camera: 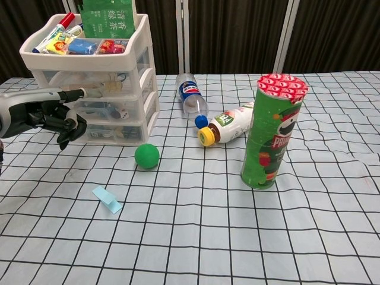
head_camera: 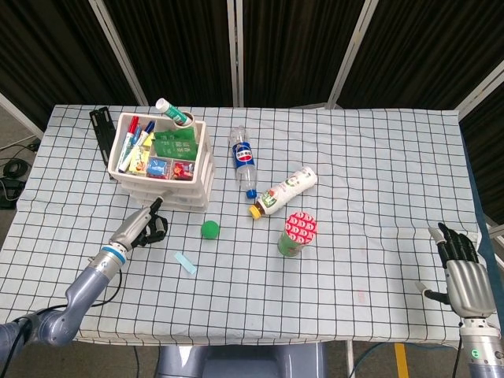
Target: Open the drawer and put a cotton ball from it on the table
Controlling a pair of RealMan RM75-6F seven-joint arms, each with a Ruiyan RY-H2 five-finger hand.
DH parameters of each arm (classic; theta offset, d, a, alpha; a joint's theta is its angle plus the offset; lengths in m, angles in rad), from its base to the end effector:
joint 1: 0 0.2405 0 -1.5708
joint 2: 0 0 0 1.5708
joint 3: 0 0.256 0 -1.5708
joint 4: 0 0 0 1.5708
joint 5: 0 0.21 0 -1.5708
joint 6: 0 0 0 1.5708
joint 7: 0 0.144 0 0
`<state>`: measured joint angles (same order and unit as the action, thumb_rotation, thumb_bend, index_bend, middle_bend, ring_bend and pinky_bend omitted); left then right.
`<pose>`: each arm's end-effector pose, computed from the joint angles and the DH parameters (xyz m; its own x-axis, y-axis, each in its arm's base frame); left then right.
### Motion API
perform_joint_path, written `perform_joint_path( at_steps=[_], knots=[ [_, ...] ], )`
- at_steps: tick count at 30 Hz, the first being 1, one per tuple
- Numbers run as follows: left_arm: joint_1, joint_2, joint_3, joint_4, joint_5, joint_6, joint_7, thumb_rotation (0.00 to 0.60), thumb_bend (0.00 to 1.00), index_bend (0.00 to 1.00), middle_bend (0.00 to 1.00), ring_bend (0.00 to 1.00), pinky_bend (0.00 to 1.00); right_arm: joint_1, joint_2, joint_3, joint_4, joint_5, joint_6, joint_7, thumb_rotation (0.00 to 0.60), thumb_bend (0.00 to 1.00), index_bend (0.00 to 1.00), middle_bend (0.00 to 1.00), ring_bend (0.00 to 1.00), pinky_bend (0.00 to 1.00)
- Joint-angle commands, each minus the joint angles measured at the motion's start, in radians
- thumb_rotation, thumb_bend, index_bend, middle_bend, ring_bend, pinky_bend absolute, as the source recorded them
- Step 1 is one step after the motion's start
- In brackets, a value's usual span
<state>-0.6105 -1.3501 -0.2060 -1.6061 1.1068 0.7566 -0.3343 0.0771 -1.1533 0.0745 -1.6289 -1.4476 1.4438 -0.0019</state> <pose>-0.1967 0.3221 0.0195 -0.1823 0.5295 0.8285 0.9782 0.0128 0.2071 -0.3130 -0.1831 0.1470 0.3418 -0.0257 0.9394 -0.9383 0.0460 0.3426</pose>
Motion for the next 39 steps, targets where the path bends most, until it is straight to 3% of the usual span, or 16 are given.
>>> perform_joint_path(
  at_steps=[1, 19, 32, 39],
  knots=[
    [0.003, 0.001, -0.003, -0.003, 0.032, 0.002, -0.032, 0.600, 1.00, 0.00, 0.76, 0.72, 0.60, 0.000, 0.001, 0.000, -0.001, 0.002, -0.001, 0.002, 0.600, 0.04, 0.00, 0.00, 0.00, 0.00],
    [0.021, 0.022, 0.028, -0.013, 0.142, 0.020, -0.129, 0.600, 1.00, 0.02, 0.76, 0.72, 0.60, -0.001, 0.004, -0.001, -0.005, 0.004, -0.004, 0.007, 0.600, 0.04, 0.00, 0.00, 0.00, 0.00],
    [0.051, 0.030, 0.077, -0.017, 0.212, 0.069, -0.155, 0.600, 1.00, 0.02, 0.76, 0.72, 0.59, -0.001, 0.011, 0.003, -0.008, 0.010, -0.006, 0.020, 0.600, 0.04, 0.00, 0.00, 0.00, 0.00],
    [0.063, 0.012, 0.068, 0.002, 0.206, 0.090, -0.232, 0.600, 1.00, 0.00, 0.76, 0.72, 0.59, 0.001, 0.006, -0.003, -0.009, 0.006, -0.010, 0.009, 0.600, 0.04, 0.00, 0.00, 0.00, 0.00]
  ],
)
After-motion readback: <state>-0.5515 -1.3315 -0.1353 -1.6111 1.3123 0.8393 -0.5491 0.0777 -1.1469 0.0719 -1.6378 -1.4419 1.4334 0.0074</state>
